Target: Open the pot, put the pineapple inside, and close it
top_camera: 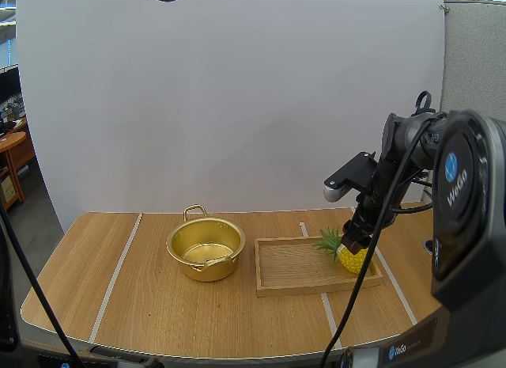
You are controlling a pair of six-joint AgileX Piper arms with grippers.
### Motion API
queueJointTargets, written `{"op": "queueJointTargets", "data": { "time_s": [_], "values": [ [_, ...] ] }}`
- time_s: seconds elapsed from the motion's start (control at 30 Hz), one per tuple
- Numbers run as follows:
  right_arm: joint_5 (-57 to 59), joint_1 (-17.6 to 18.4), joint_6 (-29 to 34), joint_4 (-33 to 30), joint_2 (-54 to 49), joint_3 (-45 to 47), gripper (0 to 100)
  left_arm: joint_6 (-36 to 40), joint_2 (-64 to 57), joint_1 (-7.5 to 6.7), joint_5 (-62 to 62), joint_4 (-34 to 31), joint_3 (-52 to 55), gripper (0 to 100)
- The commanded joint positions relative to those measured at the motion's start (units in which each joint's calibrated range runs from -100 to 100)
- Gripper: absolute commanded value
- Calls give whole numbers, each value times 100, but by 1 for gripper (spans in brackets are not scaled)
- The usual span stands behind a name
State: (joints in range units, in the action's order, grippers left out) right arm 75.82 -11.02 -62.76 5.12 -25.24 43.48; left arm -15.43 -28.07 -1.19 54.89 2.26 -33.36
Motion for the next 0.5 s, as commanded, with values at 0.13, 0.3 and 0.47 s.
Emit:
{"op": "queueJointTargets", "data": {
  "time_s": [0.13, 0.3, 0.47],
  "values": [
    [-322, -23, -219, 49, 332, -231, 100, 39, -24, -10, -235, -44, -39, 0],
    [-322, -23, -231, 141, 727, -443, 100, 39, -24, -10, -235, -44, -39, 0],
    [-397, -23, -338, 280, 1046, -579, 100, 39, -24, -10, -235, -44, -39, 0]
  ]
}}
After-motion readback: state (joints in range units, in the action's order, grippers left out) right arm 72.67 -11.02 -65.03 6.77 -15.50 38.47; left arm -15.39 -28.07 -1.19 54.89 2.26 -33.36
